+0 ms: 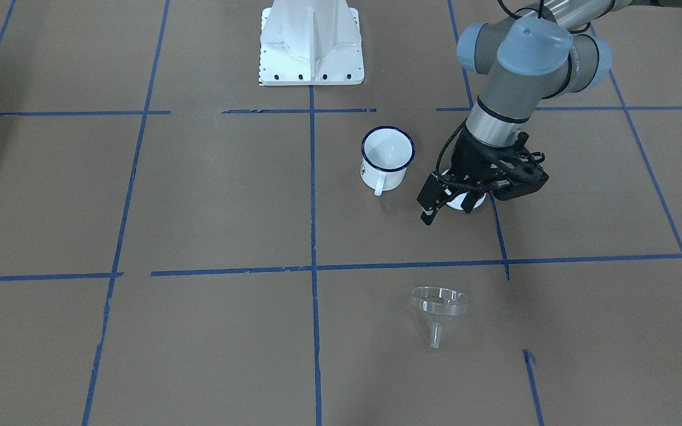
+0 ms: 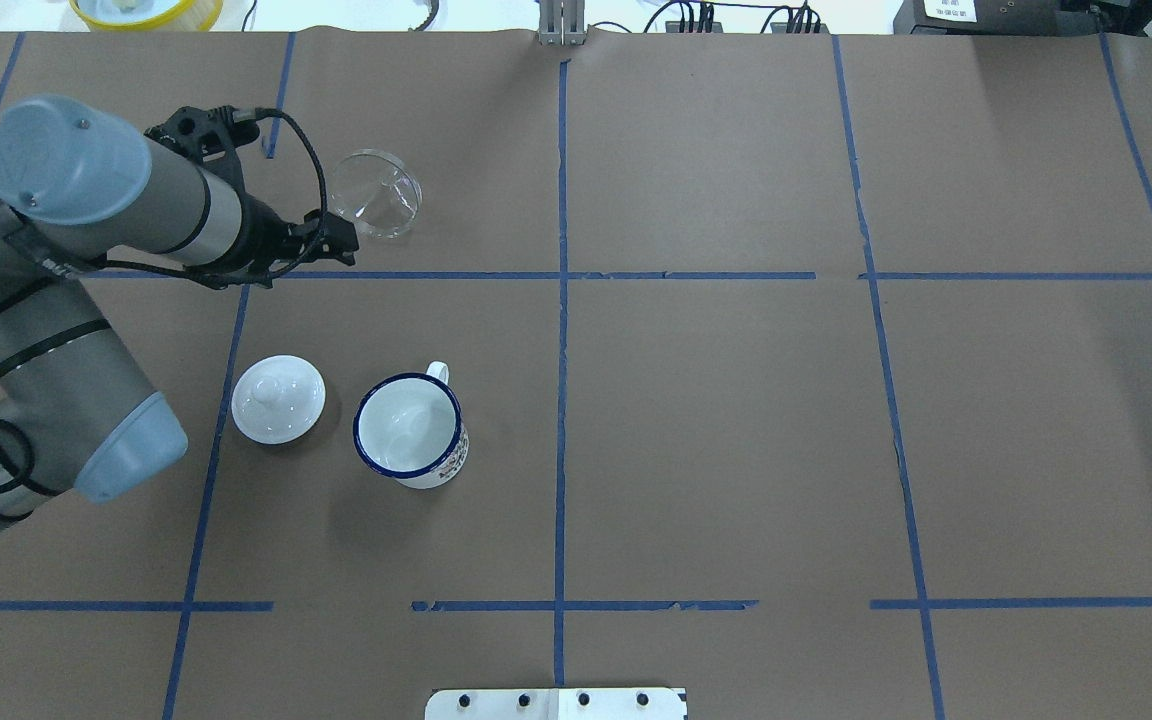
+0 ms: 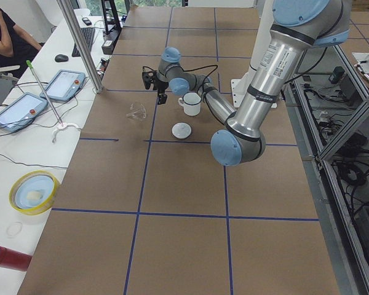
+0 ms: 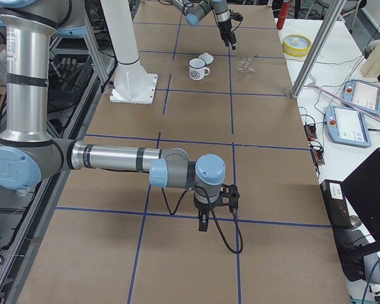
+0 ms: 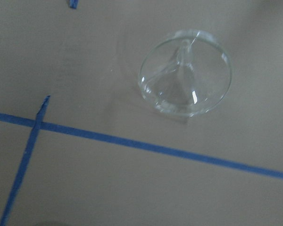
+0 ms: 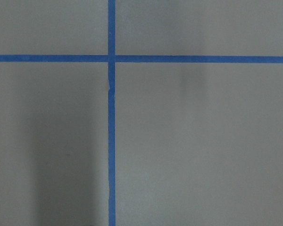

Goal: Place funnel on cup
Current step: 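Open the left gripper and move it toward the glass funnel, then grasp the glass funnel's stem with the left gripper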

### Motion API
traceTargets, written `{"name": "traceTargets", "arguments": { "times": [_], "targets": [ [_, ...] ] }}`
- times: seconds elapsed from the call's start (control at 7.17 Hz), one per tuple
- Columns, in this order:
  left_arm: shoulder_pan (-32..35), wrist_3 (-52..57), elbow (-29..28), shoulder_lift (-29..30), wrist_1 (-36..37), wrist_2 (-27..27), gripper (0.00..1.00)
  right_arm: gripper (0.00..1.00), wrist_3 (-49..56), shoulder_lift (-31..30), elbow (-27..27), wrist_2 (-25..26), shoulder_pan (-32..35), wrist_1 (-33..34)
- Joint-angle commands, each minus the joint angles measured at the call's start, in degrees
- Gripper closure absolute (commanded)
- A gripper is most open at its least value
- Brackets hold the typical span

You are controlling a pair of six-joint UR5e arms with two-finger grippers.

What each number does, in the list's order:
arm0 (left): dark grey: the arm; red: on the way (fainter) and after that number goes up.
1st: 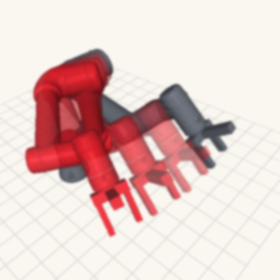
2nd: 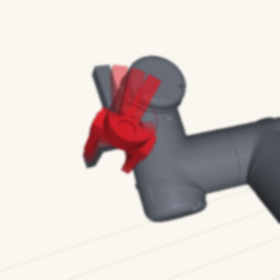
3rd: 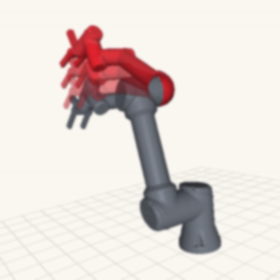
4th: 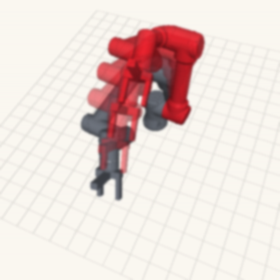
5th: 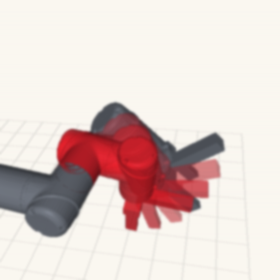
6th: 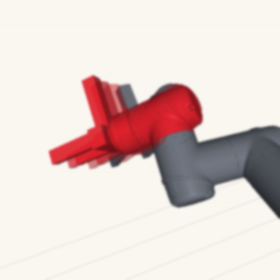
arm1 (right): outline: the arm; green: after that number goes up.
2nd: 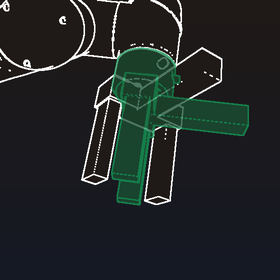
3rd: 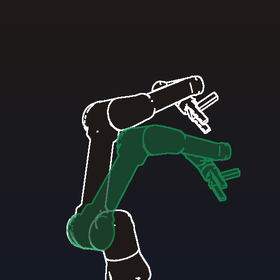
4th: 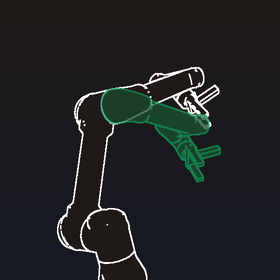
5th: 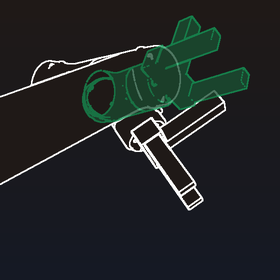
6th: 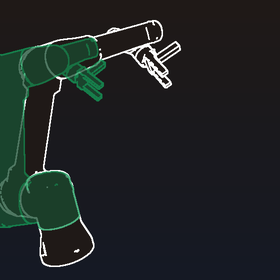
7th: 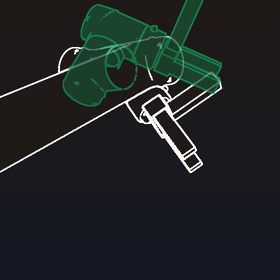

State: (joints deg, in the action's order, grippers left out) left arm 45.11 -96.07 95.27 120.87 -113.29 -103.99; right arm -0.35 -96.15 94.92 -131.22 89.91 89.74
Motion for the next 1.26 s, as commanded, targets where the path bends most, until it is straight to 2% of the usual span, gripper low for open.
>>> {"name": "traceTargets", "arguments": {
  "times": [0.0,0.14,0.42,0.7,0.84,0.98,1.12],
  "targets": [
    [-0.29,-11.14,-14.26,5.85,-6.49,5.72,0.0,0.0,0.0,0.0,0.0,0.0,0.0,0.0],
    [-1.33,-11.33,-17.28,5.95,-9.63,8.08,0.0,0.0,0.0,0.0,0.0,0.0,0.0,0.0],
    [-1.34,-11.24,-21.15,7.96,-9.84,8.81,0.0,0.0,0.0,0.0,0.0,0.0,0.0,0.0],
    [-1.34,-11.59,-25.29,10.6,-12.11,11.95,0.0,0.0,0.0,0.0,0.0,0.0,0.0,0.0],
    [-1.26,-11.51,-25.83,10.61,-13.17,12.06,0.29,0.0,0.0,0.0,0.0,0.0,0.0,0.0],
    [-1.26,-11.42,-25.75,10.61,-13.44,12.06,0.7,0.0,0.0,0.0,0.0,0.0,0.0,0.0],
    [-1.17,-11.42,-25.49,10.61,-13.79,12.06,1.0,0.0,0.0,0.0,0.0,0.0,0.0,0.0]
  ]
}}
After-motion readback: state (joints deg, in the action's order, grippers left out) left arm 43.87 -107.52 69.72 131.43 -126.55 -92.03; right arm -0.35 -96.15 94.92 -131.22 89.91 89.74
